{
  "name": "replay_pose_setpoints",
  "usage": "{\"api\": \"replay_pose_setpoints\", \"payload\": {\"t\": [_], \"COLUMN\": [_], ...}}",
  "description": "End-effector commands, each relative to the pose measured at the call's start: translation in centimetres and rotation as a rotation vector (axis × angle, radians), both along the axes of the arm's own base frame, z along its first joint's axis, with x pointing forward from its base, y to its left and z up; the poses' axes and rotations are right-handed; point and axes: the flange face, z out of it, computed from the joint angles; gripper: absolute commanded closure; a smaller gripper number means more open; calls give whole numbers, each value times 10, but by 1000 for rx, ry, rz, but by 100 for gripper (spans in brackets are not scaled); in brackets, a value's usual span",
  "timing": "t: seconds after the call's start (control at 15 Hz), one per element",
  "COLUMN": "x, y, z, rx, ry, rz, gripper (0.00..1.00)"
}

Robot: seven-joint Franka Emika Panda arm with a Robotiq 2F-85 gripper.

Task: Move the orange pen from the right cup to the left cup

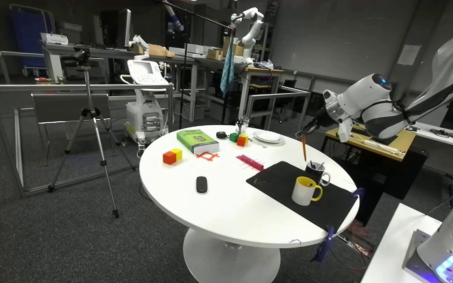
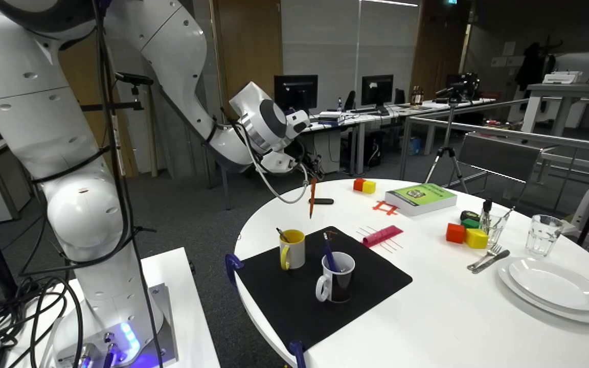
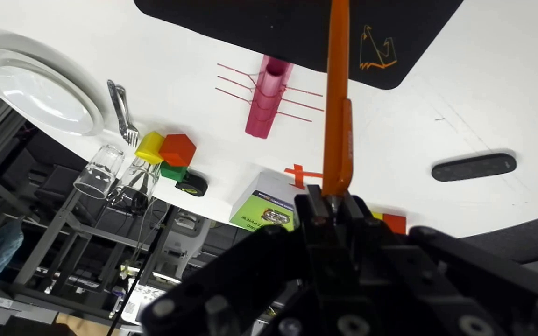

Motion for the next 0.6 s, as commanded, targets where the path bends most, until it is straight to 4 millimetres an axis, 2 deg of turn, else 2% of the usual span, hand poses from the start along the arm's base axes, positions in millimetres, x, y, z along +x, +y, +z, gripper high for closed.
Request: {"api": "replay_pose_setpoints", "payload": {"t": [0.0, 0.53], "x": [2, -5], "y": [13, 31], "z": [-6, -50], "rx": [-12, 20], "ry": [3, 93], "rz": [10, 17], "gripper": [98, 98]}}
